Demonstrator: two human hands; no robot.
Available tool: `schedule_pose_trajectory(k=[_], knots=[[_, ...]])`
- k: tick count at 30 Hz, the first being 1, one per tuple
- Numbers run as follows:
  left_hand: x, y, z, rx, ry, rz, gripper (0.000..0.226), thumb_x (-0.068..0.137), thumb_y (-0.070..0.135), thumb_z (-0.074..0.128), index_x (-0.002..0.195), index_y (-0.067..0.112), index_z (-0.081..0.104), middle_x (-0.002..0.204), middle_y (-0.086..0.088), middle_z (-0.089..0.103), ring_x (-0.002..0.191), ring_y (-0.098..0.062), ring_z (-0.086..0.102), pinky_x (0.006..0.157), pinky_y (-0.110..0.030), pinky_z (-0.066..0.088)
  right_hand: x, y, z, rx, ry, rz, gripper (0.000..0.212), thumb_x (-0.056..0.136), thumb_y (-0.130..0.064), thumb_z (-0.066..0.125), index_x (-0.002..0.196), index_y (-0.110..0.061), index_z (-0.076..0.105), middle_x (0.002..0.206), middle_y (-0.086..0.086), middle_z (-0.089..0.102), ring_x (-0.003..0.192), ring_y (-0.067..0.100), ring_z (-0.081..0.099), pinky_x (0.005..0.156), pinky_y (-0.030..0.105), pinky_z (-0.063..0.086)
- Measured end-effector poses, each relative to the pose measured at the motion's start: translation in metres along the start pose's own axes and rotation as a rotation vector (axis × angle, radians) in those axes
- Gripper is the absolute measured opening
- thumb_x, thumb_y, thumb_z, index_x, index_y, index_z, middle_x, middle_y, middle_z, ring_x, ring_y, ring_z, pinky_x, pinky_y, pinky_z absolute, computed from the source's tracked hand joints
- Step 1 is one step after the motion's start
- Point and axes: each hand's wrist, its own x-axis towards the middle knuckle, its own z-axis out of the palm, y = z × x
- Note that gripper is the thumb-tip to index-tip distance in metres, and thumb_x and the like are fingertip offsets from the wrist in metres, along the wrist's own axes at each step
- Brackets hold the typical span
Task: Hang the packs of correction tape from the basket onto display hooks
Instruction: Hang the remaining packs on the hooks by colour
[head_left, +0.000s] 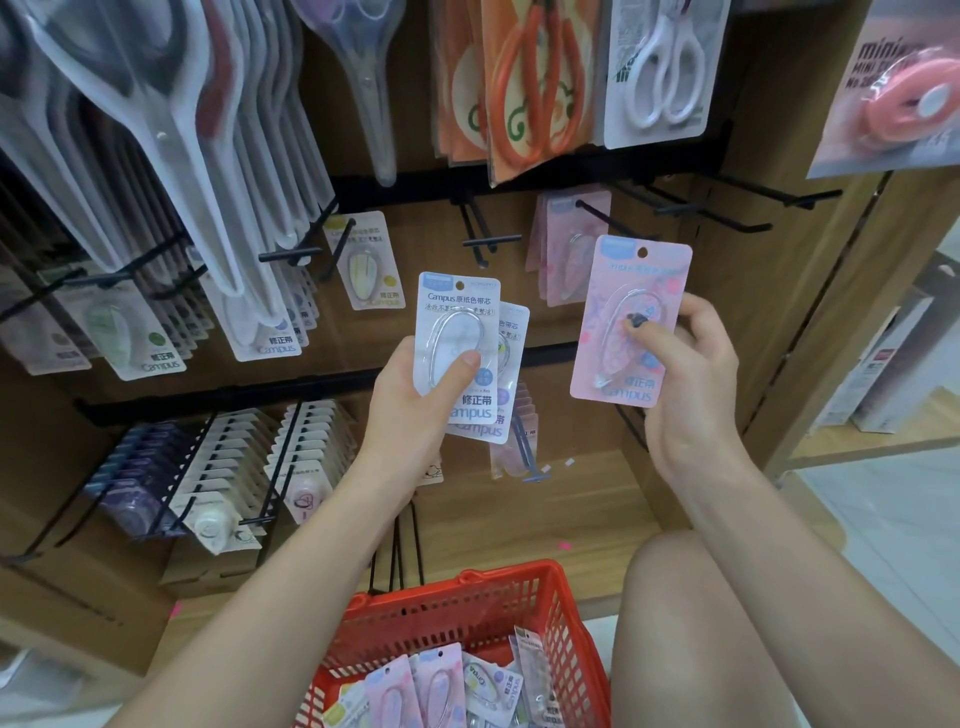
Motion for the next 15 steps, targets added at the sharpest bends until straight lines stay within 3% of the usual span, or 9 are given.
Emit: schedule_pose_trajectory(k=[5,11,15], knots=[[0.001,-0.001,0.001,0.016,-0.006,0.002,0.025,0.097,0.032,0.071,0.121,0.026,0.065,0.109,0.011,0.076,0.098,-0.006,0.074,0.078,-0.027,0.061,0.001,0.000,-0.002,0.017,0.029,-0.024,0.019,0.096,-0.004,0.065,0.112,-0.013,0.063,0.100,-0.005,0.077,0.099,0.019,0.073,0.084,0.039,0.056],[0.002,0.000,0.004,0.007,-0.020,-0.003,0.025,0.098,0.032,0.071,0.121,0.025,0.065,0.110,0.010,0.076,0.099,-0.008,0.075,0.078,-0.027,0.061,0.008,0.002,0.004,-0.023,0.014,-0.009,0.013,0.098,-0.007,0.066,0.108,-0.014,0.065,0.105,-0.003,0.077,0.108,0.024,0.073,0.096,0.048,0.056],[0.004,-0.001,0.003,0.005,-0.012,-0.001,0.024,0.098,0.031,0.070,0.120,0.024,0.065,0.109,0.010,0.076,0.097,-0.007,0.075,0.074,-0.023,0.059,0.005,0.002,0.008,-0.034,0.071,-0.034,0.018,0.098,-0.006,0.065,0.116,-0.010,0.066,0.102,-0.005,0.077,0.100,0.017,0.074,0.084,0.037,0.057]])
